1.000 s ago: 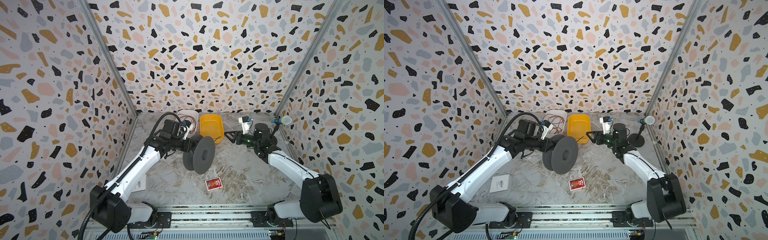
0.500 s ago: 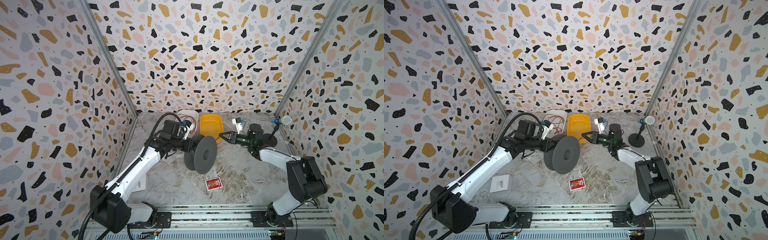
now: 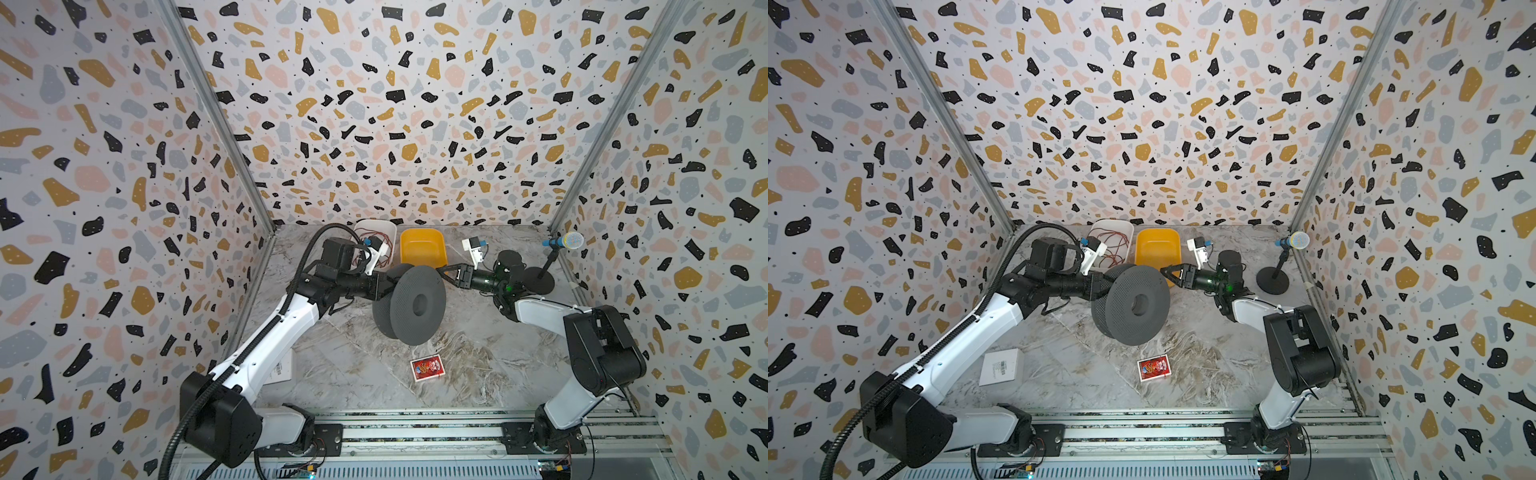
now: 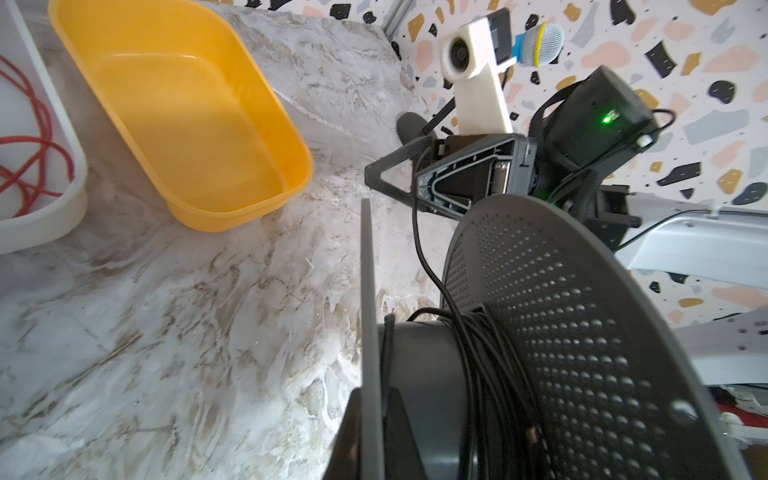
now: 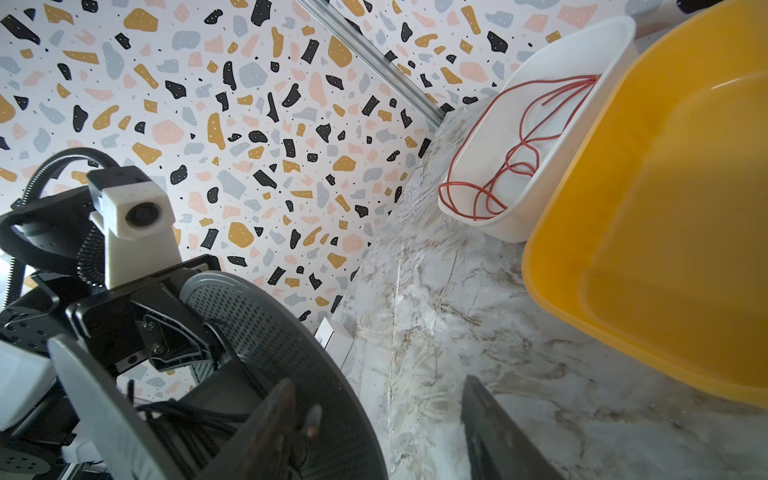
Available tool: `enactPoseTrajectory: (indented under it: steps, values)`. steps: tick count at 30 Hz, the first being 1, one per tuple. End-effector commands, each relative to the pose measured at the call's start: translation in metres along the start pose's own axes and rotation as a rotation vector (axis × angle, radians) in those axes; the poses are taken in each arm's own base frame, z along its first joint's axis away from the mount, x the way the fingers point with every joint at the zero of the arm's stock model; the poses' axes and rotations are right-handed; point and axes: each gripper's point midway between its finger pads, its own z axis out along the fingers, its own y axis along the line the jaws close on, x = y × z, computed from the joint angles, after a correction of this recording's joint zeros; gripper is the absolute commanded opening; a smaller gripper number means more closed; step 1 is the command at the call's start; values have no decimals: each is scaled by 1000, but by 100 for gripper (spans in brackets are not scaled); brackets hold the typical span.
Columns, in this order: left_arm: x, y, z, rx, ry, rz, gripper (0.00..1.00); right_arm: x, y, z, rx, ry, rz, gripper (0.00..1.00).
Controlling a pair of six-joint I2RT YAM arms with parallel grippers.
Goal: Wrap the cables
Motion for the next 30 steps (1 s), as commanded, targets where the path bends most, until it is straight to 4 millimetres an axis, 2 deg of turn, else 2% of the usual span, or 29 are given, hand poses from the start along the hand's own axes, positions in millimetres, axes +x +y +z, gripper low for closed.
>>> enactPoseTrajectory:
  steps: [1,6,12,20,25,28,30]
  values:
    - [-26,-40,-16,178,-100,39,0,-10,33,-11,-80,-23,-70,69]
    - [-29,-51,-16,264,-110,15,0,-10,53,-19,-163,-30,-78,74]
    - [-31,-54,-14,311,-121,-22,0,-12,77,-25,-307,-42,-62,76]
    - [-30,-53,-9,341,-110,-56,0,-11,84,-27,-389,-49,-51,77]
    - [-35,-57,-8,380,-120,-90,0,-14,77,-29,-351,-63,-25,76]
    - [-37,-53,-6,375,-121,-111,0,-19,59,-36,-254,-104,-4,76]
    - [-36,-49,-3,364,-116,-130,0,-20,38,-38,-141,-104,36,76]
